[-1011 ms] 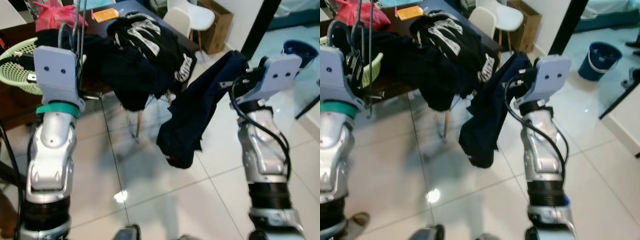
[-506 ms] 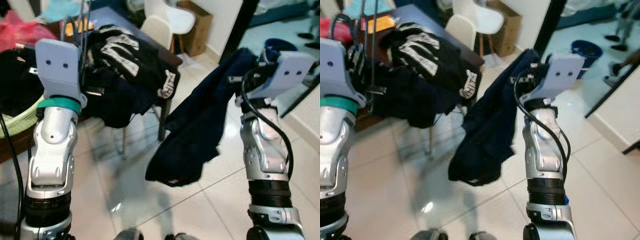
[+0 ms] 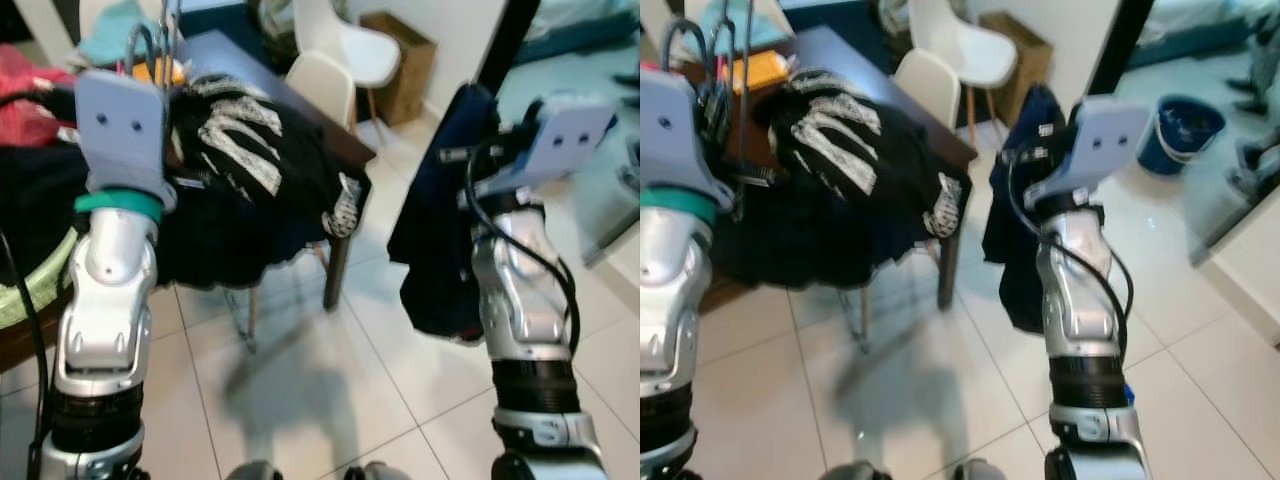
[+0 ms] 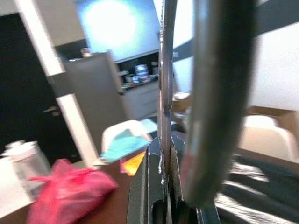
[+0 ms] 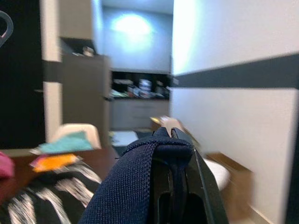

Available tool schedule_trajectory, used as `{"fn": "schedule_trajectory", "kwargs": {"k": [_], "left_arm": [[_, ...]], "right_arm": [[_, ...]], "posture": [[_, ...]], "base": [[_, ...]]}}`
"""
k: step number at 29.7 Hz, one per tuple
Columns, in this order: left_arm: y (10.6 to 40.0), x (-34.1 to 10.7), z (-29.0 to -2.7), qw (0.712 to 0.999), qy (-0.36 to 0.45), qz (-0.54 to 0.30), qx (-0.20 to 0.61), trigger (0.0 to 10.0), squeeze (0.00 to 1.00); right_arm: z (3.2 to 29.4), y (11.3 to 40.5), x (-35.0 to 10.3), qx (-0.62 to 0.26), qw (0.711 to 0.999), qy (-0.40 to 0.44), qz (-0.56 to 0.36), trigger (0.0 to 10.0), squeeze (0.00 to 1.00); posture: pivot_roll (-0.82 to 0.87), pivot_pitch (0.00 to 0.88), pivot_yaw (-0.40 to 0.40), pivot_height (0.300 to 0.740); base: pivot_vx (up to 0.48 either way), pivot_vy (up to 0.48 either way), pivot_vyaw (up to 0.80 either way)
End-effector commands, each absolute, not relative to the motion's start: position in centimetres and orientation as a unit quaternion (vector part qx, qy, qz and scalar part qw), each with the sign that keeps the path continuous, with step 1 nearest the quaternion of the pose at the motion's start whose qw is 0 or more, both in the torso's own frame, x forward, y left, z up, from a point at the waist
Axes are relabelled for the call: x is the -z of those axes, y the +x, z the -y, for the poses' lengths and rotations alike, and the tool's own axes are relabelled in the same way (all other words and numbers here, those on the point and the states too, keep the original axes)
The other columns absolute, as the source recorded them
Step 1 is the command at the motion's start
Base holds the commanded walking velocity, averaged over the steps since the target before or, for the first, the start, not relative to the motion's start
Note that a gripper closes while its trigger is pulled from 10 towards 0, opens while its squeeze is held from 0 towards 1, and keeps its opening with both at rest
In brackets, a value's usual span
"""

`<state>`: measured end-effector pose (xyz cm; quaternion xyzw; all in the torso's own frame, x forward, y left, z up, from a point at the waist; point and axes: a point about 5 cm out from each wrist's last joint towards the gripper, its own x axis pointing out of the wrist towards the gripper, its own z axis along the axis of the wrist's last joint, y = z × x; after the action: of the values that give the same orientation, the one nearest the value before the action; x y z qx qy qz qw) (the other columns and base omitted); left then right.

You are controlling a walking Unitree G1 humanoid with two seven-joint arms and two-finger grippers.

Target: Hang hanger

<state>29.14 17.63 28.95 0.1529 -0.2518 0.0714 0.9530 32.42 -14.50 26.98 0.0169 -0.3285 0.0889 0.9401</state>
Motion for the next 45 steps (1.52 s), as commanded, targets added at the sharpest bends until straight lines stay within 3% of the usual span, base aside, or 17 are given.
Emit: {"fn": "schedule_trajectory", "kwargs": {"k": [1,4,7,10,12,14,16,24,27,31,33,34,37,38,39,42,45], "left_arm": [[28.8,-29.8,-18.0,0.942,0.174,0.273,-0.086,10.0,0.00],[28.8,-30.0,-18.0,0.939,0.182,0.279,-0.087,10.0,0.00],[28.4,-32.4,-18.2,0.911,0.223,0.330,-0.105,10.0,0.00],[28.4,-32.8,-18.2,0.907,0.228,0.338,-0.105,10.0,0.00],[28.4,-33.4,-18.1,0.902,0.235,0.347,-0.098,10.0,0.00],[28.4,-33.4,-18.1,0.902,0.235,0.347,-0.098,10.0,0.00],[28.1,-34.0,-17.9,0.897,0.243,0.358,-0.092,10.0,0.00],[27.7,-34.2,-17.6,0.891,0.250,0.367,-0.091,10.0,0.00],[27.7,-33.6,-17.6,0.895,0.251,0.358,-0.093,10.0,0.00],[27.6,-33.2,-17.4,0.895,0.254,0.355,-0.091,10.0,0.00],[27.6,-33.2,-17.4,0.895,0.254,0.355,-0.091,10.0,0.00],[27.5,-33.2,-17.4,0.894,0.257,0.356,-0.090,10.0,0.00],[27.5,-33.2,-17.4,0.894,0.257,0.356,-0.090,10.0,0.00],[27.3,-33.3,-17.6,0.893,0.256,0.360,-0.093,10.0,0.00],[27.2,-33.4,-17.8,0.890,0.257,0.362,-0.102,10.0,0.00],[27.1,-33.5,-17.9,0.888,0.258,0.363,-0.109,10.0,0.00],[27.1,-33.5,-17.9,0.888,0.258,0.363,-0.109,10.0,0.00]], "right_arm": [[13.5,32.3,-28.0,-0.106,0.930,0.034,0.349,10.0,0.00],[13.6,32.4,-28.2,-0.104,0.929,0.044,0.352,10.0,0.00],[13.2,32.2,-31.5,-0.122,0.905,0.075,0.401,10.0,0.00],[13.0,32.1,-32.9,-0.125,0.894,0.077,0.423,10.0,0.00],[13.2,32.0,-36.9,-0.116,0.862,0.068,0.489,10.0,0.00],[13.2,32.0,-36.9,-0.116,0.862,0.068,0.489,10.0,0.00],[13.6,32.0,-40.3,-0.087,0.833,0.033,0.545,10.0,0.00],[13.0,32.2,-42.2,-0.093,0.815,0.021,0.572,10.0,0.00],[11.4,32.0,-43.3,-0.127,0.804,0.022,0.581,10.0,0.00],[8.7,34.9,-39.0,-0.178,0.852,-0.040,0.490,10.0,0.00],[8.7,34.9,-39.0,-0.178,0.852,-0.040,0.490,10.0,0.00],[7.5,36.5,-35.8,-0.215,0.880,-0.081,0.415,10.0,0.00],[7.5,36.5,-35.8,-0.215,0.880,-0.081,0.415,10.0,0.00],[6.1,37.9,-31.4,-0.260,0.904,-0.133,0.311,10.0,0.00],[5.1,38.4,-26.7,-0.306,0.898,-0.217,0.229,10.0,0.00],[4.9,38.4,-23.5,-0.335,0.885,-0.275,0.172,10.0,0.00],[4.9,38.4,-23.5,-0.335,0.885,-0.275,0.172,10.0,0.00]], "posture": [[0.08,0.019,0.040,0.740],[0.08,0.019,0.040,0.740],[0.08,0.020,0.045,0.740],[0.09,0.017,0.048,0.740],[0.09,0.013,0.046,0.740],[0.09,0.013,0.046,0.740],[0.10,0.011,0.039,0.740],[0.11,0.015,0.036,0.740],[0.11,0.014,0.030,0.740],[0.12,0.020,0.023,0.740],[0.12,0.020,0.023,0.740],[0.12,0.022,0.023,0.740],[0.12,0.022,0.023,0.740],[0.12,0.024,0.016,0.740],[0.13,0.026,0.007,0.740],[0.13,0.027,0.007,0.740],[0.13,0.027,0.007,0.740]], "base": [[0.480,0.000,0.58],[0.480,0.000,0.58],[0.480,0.000,0.00],[0.480,0.000,0.00],[0.480,0.000,0.00],[0.480,0.000,0.00],[0.480,0.000,0.00],[0.480,0.000,0.00],[0.364,0.000,0.00],[0.000,0.000,0.00],[0.000,0.000,0.00],[0.000,0.000,0.00],[0.000,0.000,0.00],[0.000,0.000,0.00],[0.000,0.000,0.00],[0.000,0.000,0.00],[0.000,0.000,0.00]]}}
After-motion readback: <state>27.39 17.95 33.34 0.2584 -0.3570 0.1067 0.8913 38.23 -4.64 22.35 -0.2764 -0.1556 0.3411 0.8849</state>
